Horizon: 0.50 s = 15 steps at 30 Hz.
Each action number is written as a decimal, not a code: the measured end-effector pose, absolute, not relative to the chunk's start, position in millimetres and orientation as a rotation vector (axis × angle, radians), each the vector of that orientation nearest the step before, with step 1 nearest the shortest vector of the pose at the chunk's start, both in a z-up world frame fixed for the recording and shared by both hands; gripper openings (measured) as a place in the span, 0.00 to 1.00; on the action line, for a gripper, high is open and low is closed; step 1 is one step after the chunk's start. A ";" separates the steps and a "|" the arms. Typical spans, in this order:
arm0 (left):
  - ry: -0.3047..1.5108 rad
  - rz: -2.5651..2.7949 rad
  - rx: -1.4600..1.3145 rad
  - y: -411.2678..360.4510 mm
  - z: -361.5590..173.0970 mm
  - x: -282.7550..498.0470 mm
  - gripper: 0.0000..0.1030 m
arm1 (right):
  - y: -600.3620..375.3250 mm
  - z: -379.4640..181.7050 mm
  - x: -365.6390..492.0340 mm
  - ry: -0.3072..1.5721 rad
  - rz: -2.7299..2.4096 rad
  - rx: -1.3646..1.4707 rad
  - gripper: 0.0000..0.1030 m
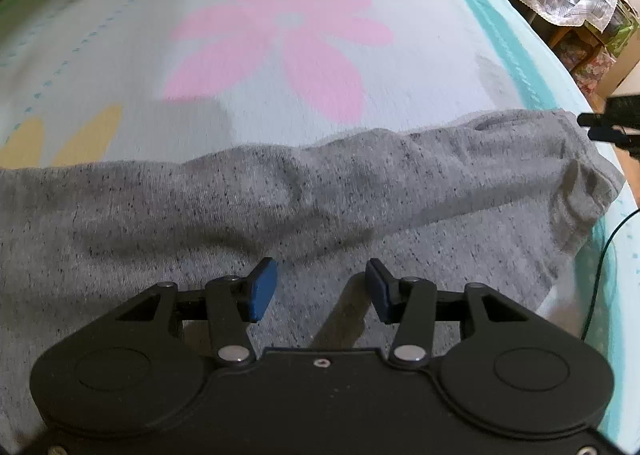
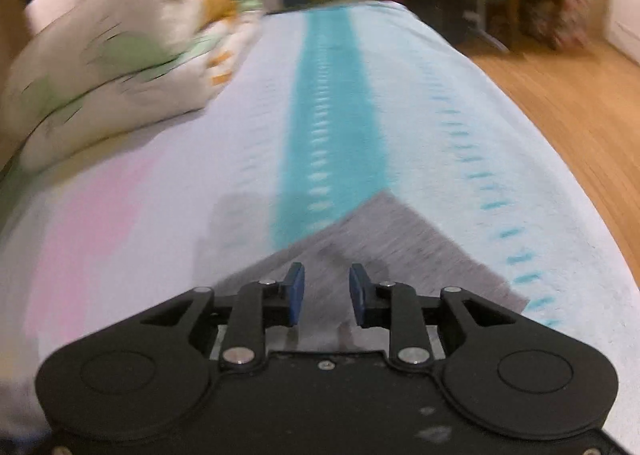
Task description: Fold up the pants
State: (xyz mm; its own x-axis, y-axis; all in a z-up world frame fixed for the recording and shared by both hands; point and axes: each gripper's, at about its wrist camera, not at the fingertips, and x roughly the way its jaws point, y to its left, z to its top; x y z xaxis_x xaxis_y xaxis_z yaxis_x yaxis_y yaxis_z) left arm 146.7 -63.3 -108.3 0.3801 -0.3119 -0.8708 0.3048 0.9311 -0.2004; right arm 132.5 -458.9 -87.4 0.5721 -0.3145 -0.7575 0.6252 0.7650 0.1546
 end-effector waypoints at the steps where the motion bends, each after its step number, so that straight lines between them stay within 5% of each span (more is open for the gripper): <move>1: 1.119 -0.392 -0.008 -63.0 -107.7 146.7 0.54 | -463.4 -86.2 139.9 0.795 -0.595 0.432 0.27; 15: 1.161 -0.372 -0.071 -51.8 -108.5 153.6 0.54 | -527.9 -97.5 190.2 0.942 -0.520 0.406 0.32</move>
State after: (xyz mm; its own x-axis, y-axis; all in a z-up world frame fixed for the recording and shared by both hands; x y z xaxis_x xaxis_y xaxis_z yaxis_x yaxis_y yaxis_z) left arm 153.6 -51.8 -108.5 0.3448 -0.3226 -0.8815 0.2498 0.9368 -0.2451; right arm 190.2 -527.9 -97.5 0.4824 -0.2417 -0.8420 0.5841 0.8051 0.1035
